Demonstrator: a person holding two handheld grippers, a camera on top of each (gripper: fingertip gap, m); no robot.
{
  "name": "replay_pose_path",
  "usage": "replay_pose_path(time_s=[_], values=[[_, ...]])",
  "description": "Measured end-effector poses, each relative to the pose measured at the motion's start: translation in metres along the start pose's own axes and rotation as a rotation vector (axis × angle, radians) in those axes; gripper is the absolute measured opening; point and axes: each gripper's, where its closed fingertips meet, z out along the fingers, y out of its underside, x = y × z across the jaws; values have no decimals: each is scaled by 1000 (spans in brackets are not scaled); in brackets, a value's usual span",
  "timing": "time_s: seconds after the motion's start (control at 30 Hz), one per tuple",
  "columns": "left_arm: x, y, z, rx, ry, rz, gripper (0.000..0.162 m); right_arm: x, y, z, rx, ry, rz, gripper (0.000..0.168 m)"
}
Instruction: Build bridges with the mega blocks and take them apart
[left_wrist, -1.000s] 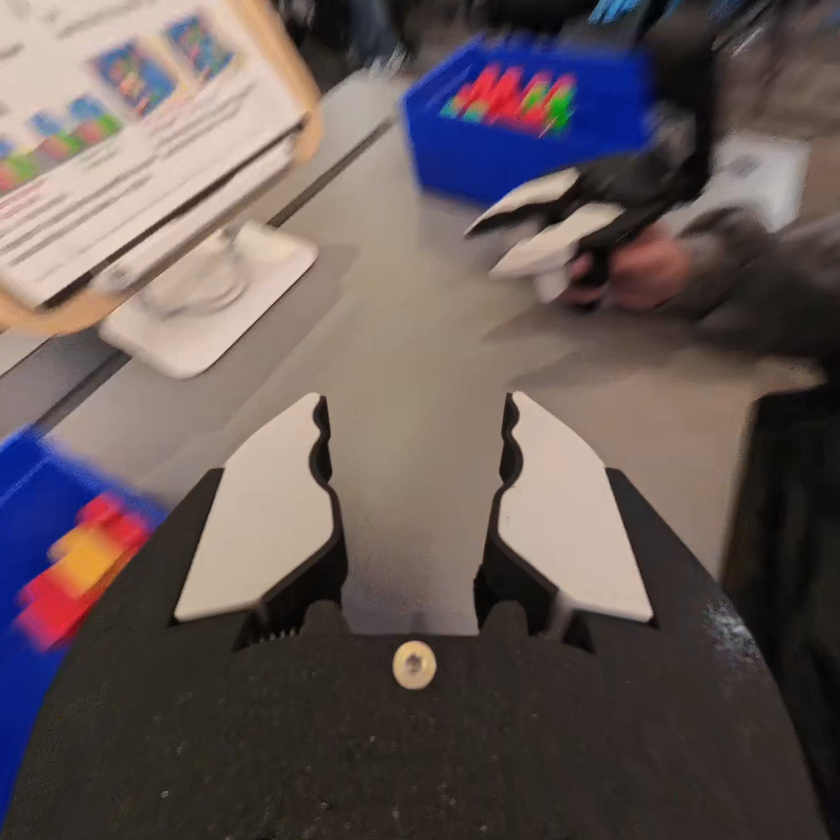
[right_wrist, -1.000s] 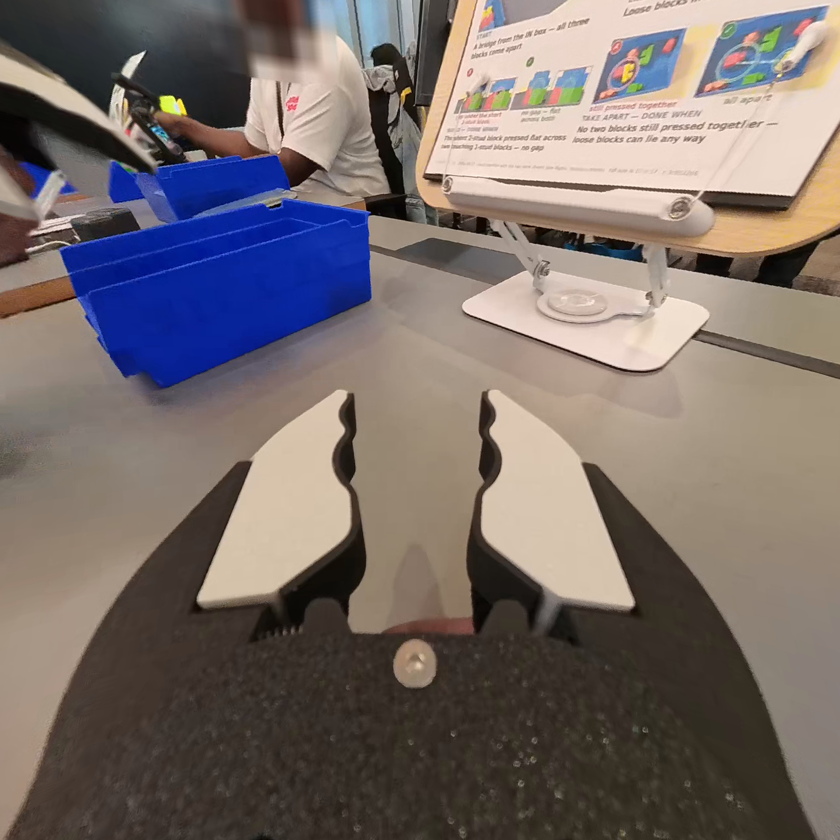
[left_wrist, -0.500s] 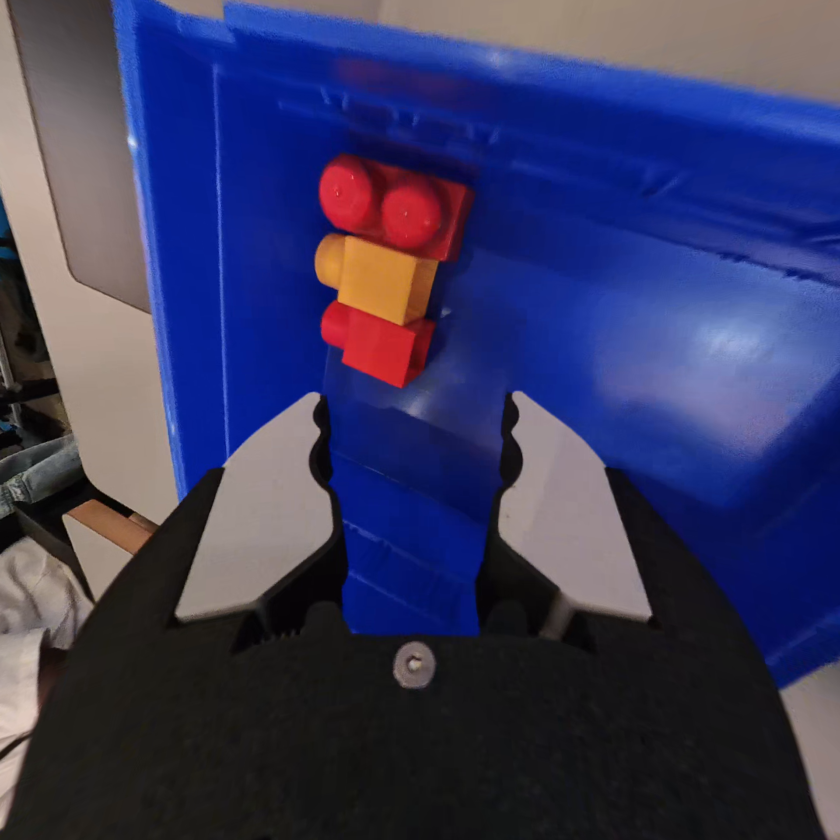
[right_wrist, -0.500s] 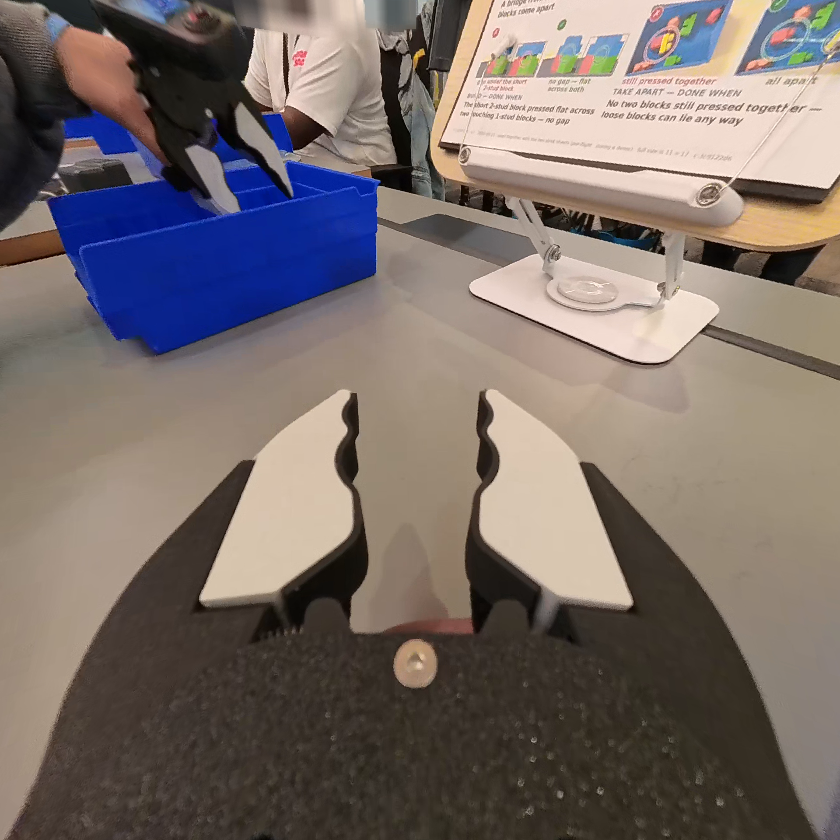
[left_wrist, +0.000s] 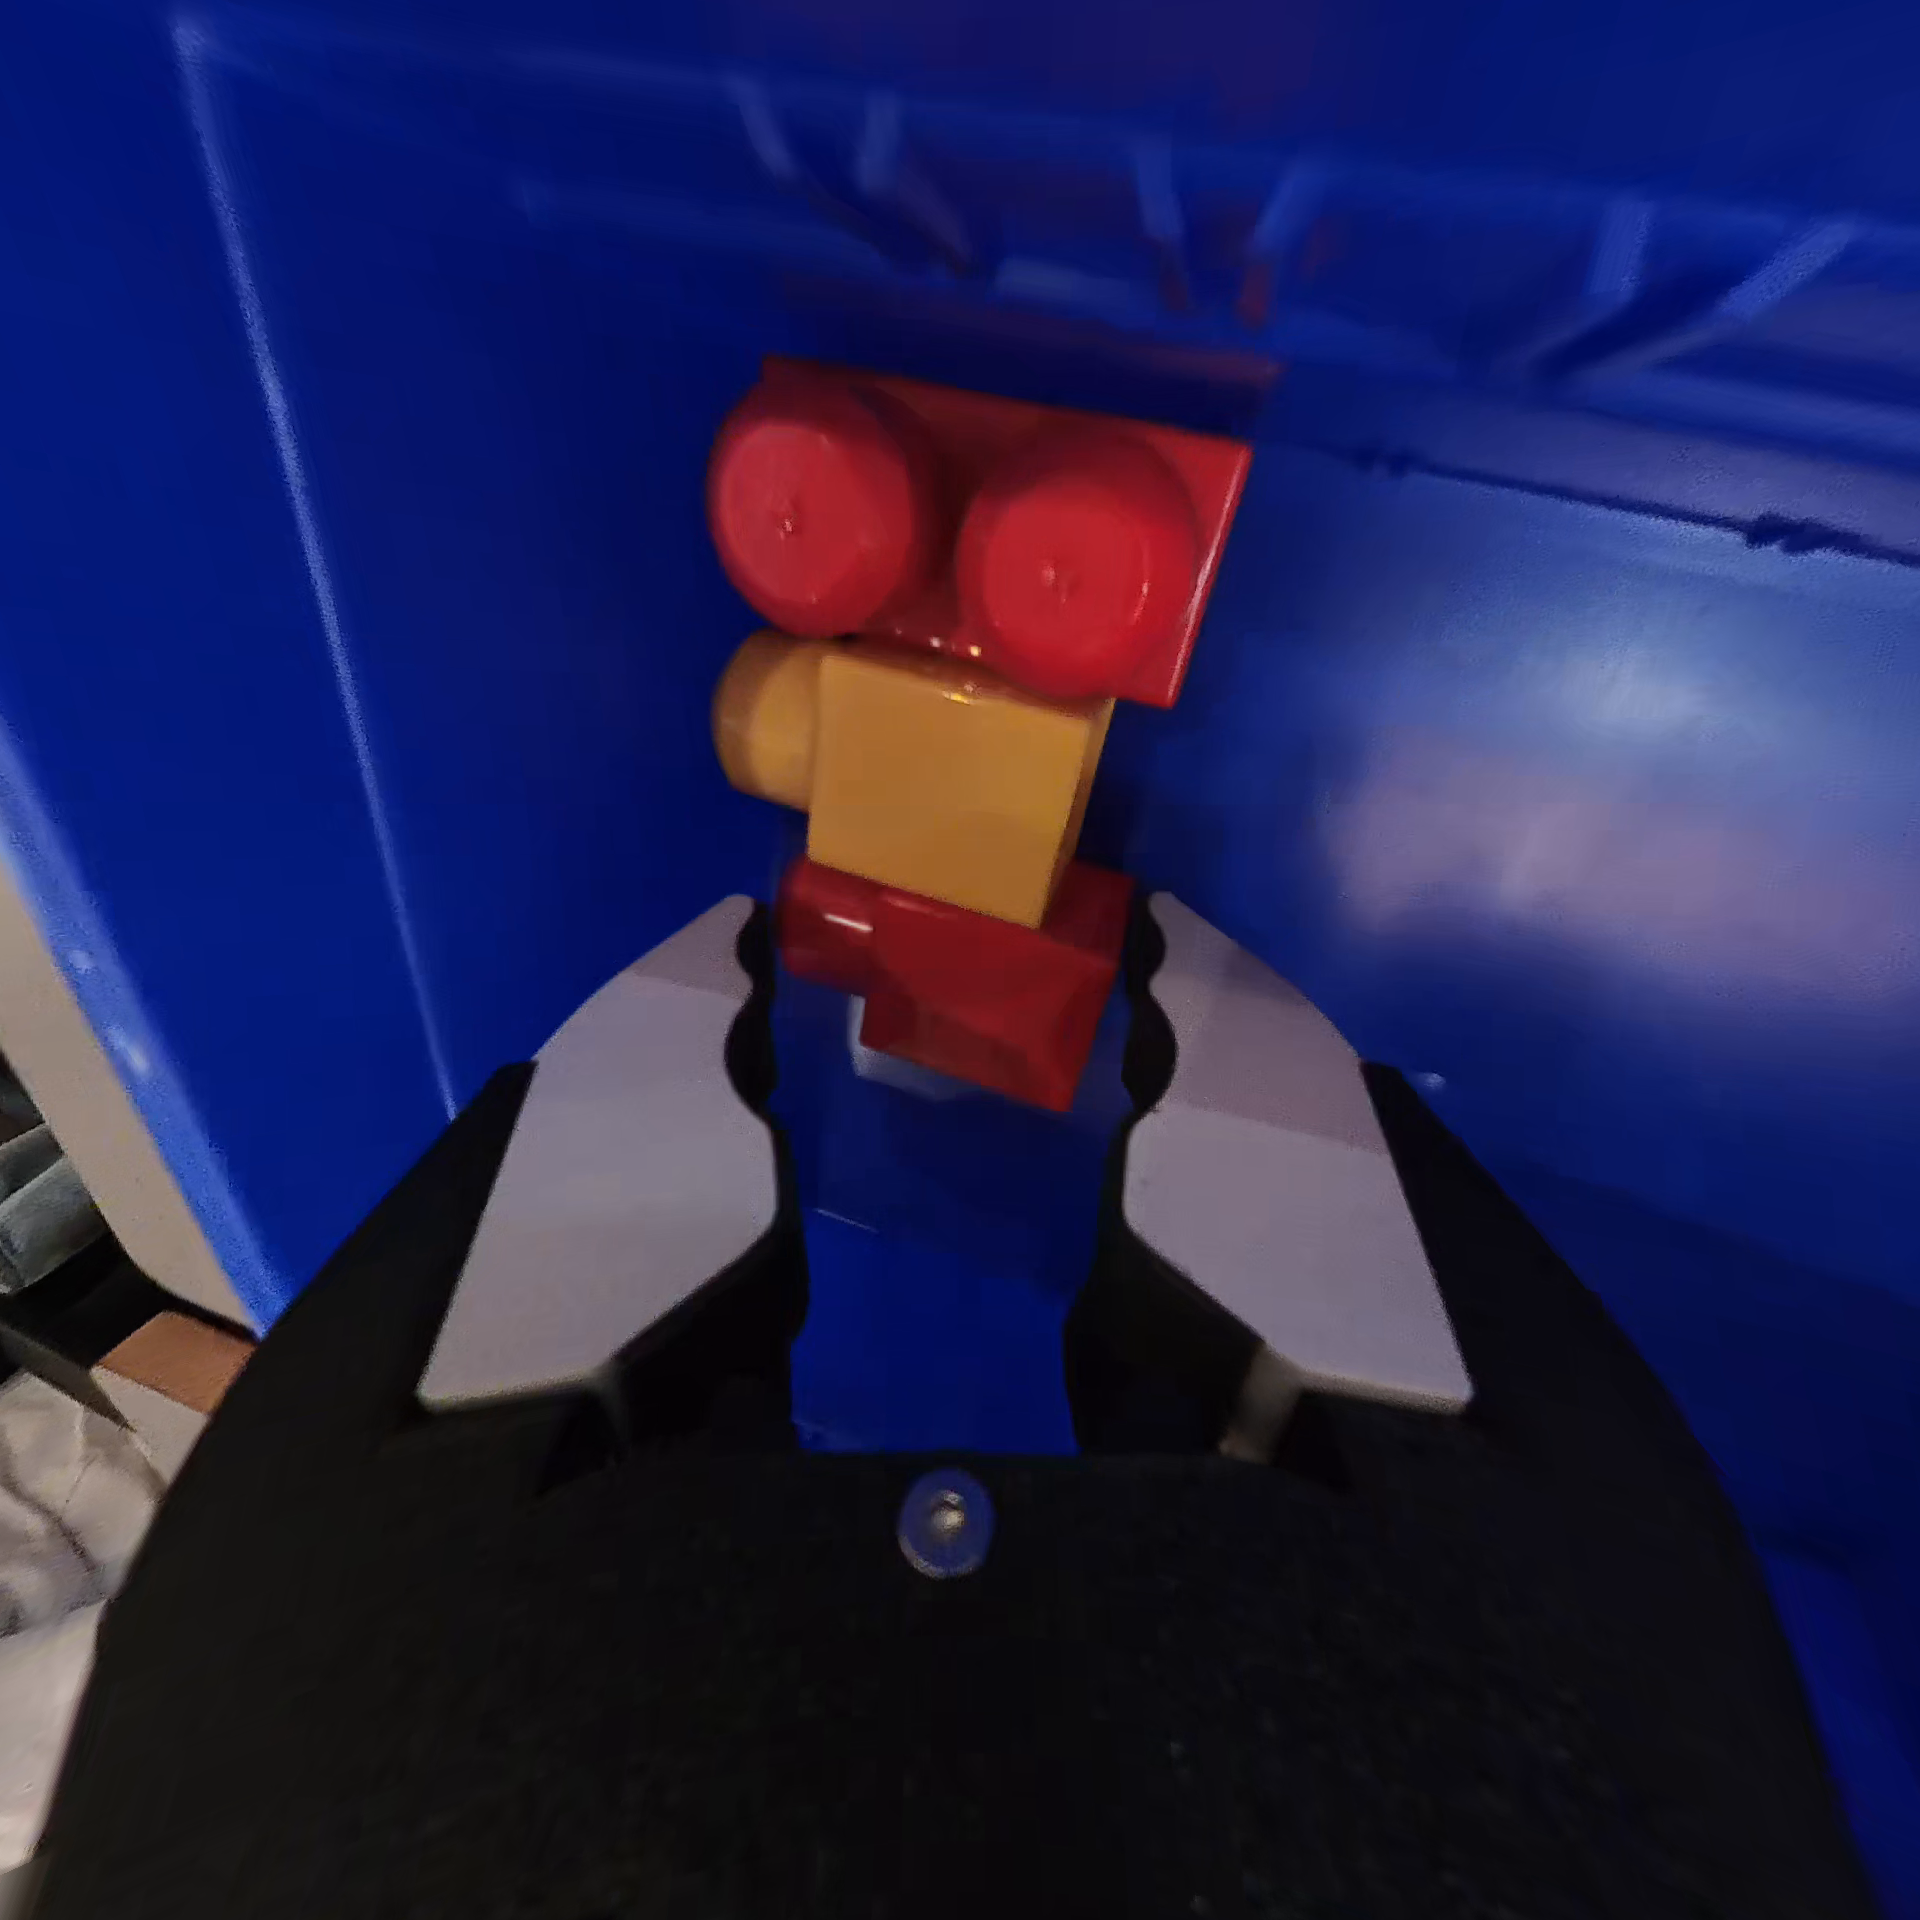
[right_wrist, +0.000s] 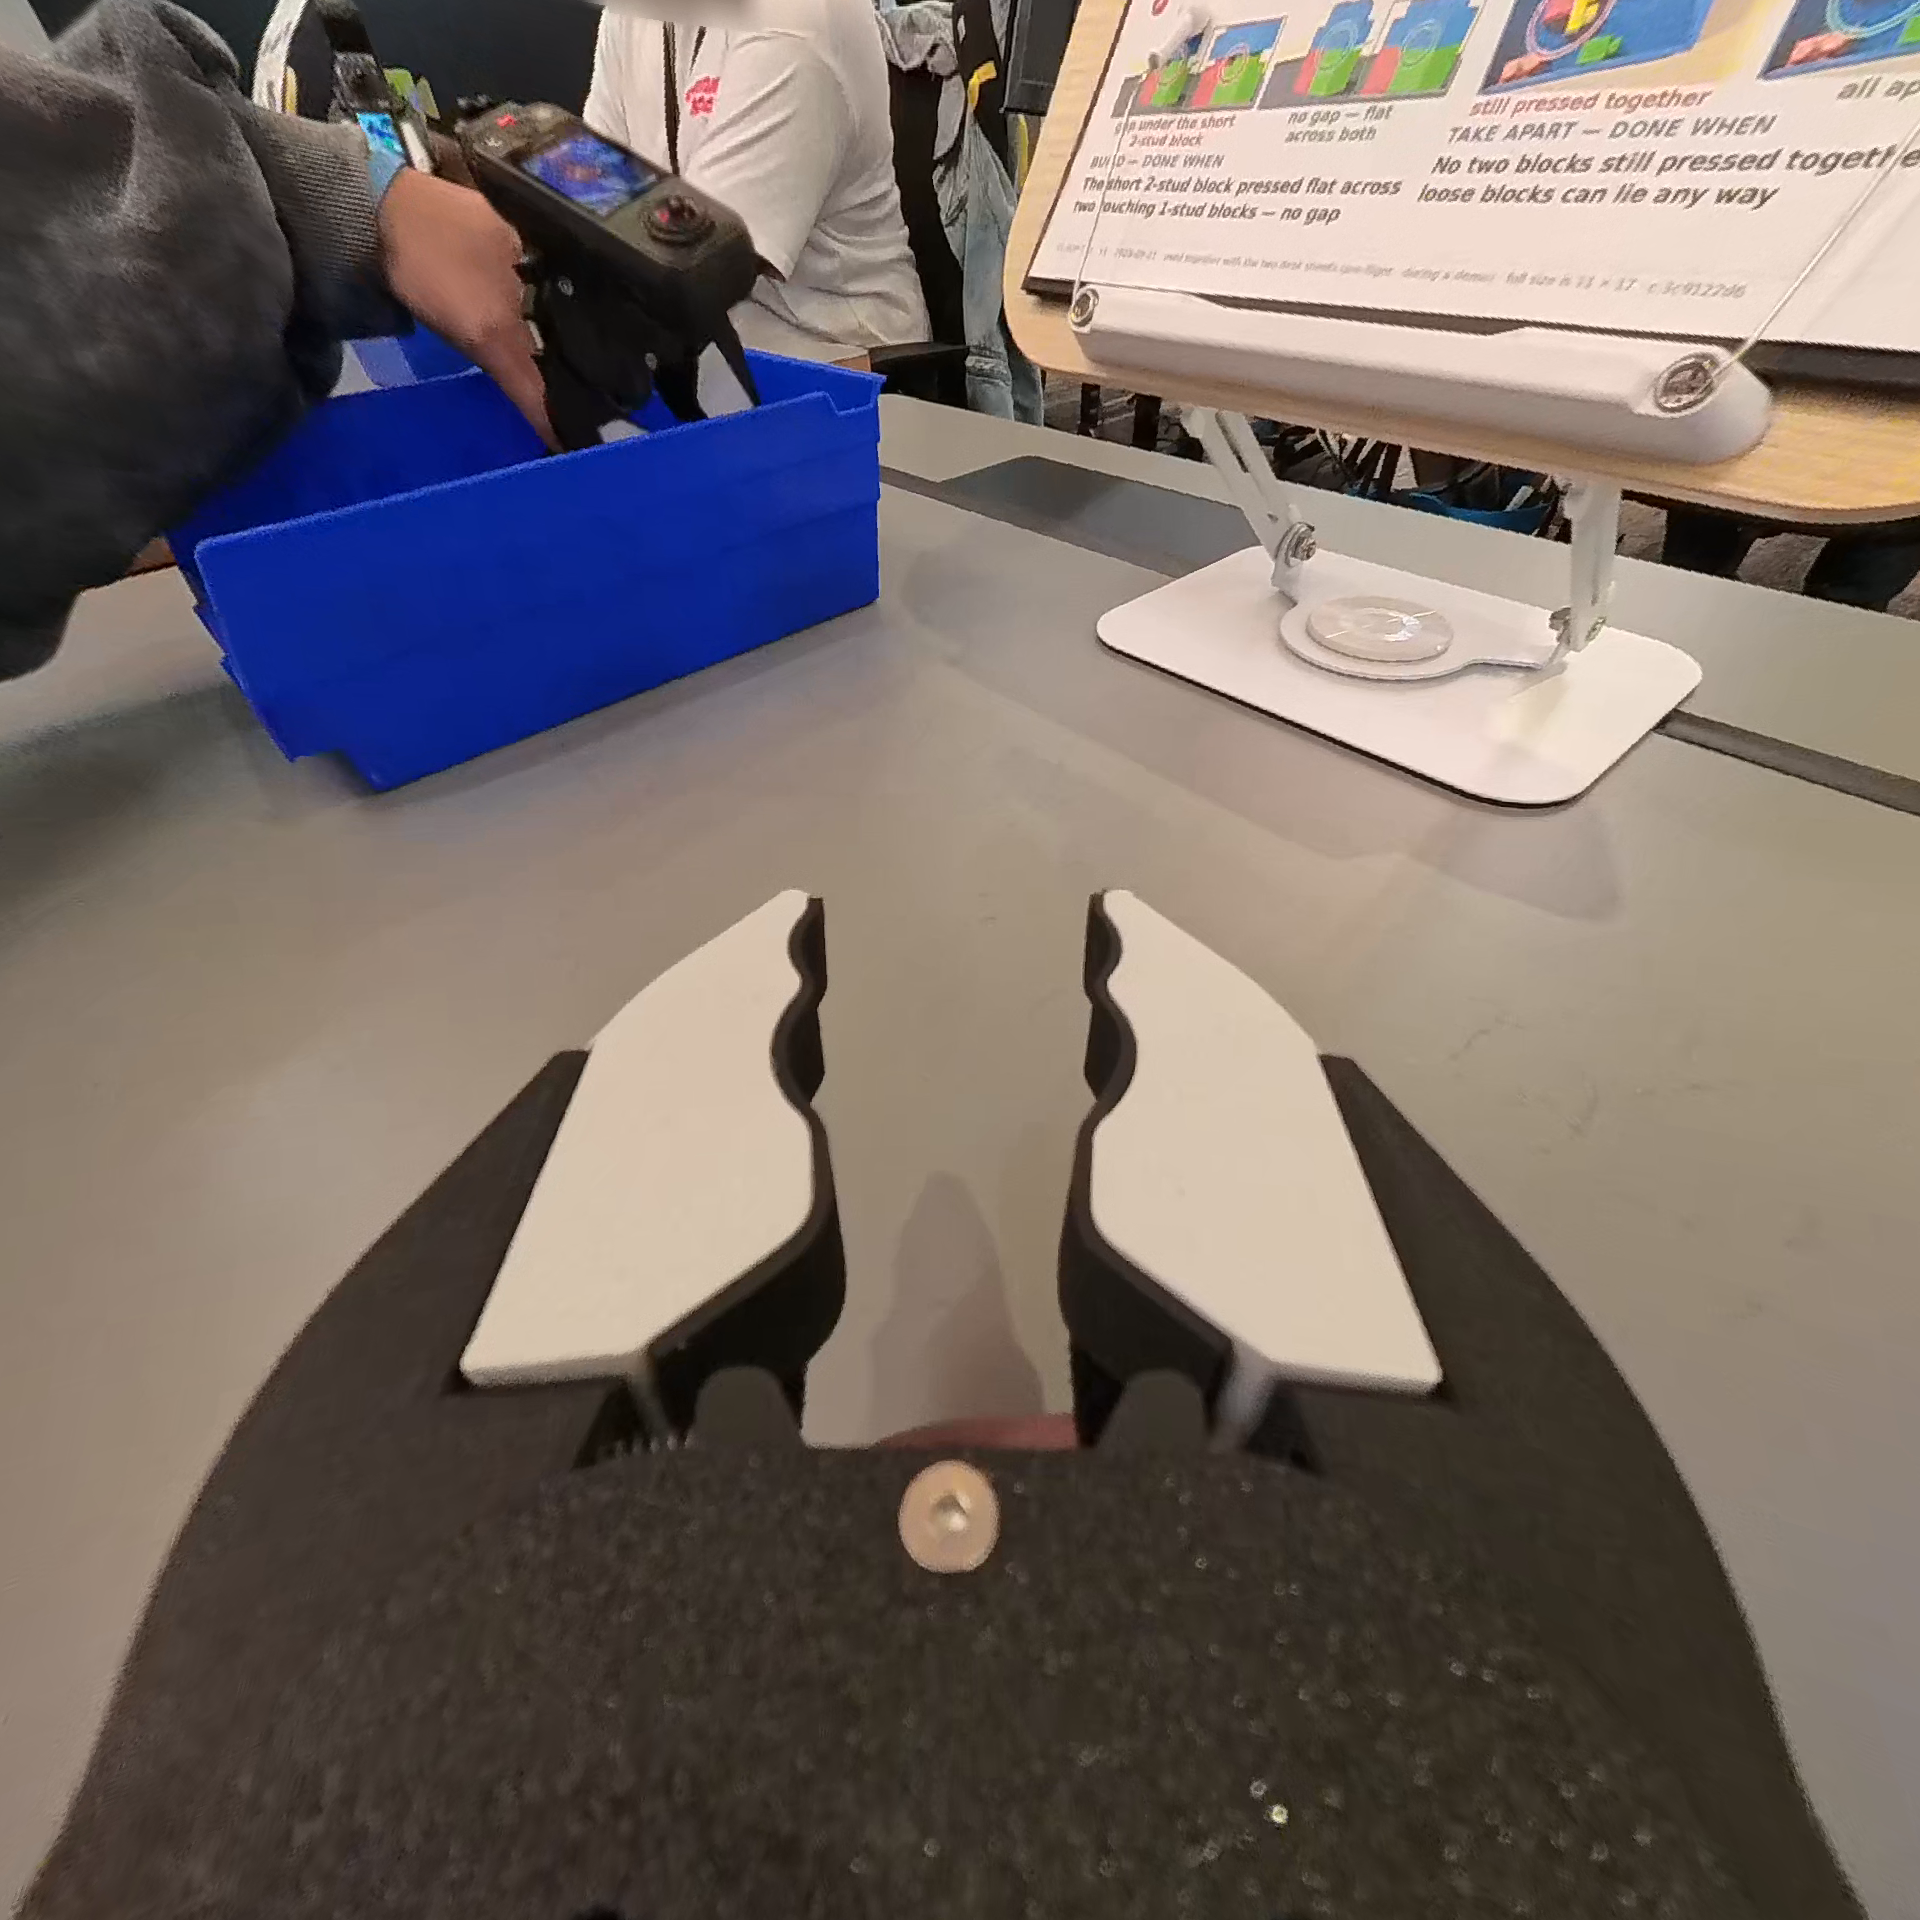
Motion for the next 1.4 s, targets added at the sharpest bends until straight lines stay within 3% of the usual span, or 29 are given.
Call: replay_pose_path(time_s=[0.23,0.37,0.47,0.63,0.77,0.9,1.07,1.4], values=[[17,19,-10,-64,8,-6,64,-1,-2,-1,9,-7,11,46],[31,18,-50,-28,-16,-29,64,-1,-4,-2,21,-7,11,46],[46,-14,-104,72,-47,-5,63,-2,-7,-3,36,-13,19,46],[106,-116,-174,236,-72,183,63,-1,-13,-5,67,-20,45,46],[181,-180,-157,212,-47,419,63,6,-16,-9,87,-1,72,46],[233,-212,-112,165,39,560,63,11,-17,-13,99,6,98,46],[243,-222,-74,111,138,593,63,9,-16,-13,91,6,99,45],[240,-230,-55,103,196,618,64,4,-11,-10,62,-11,84,45]])
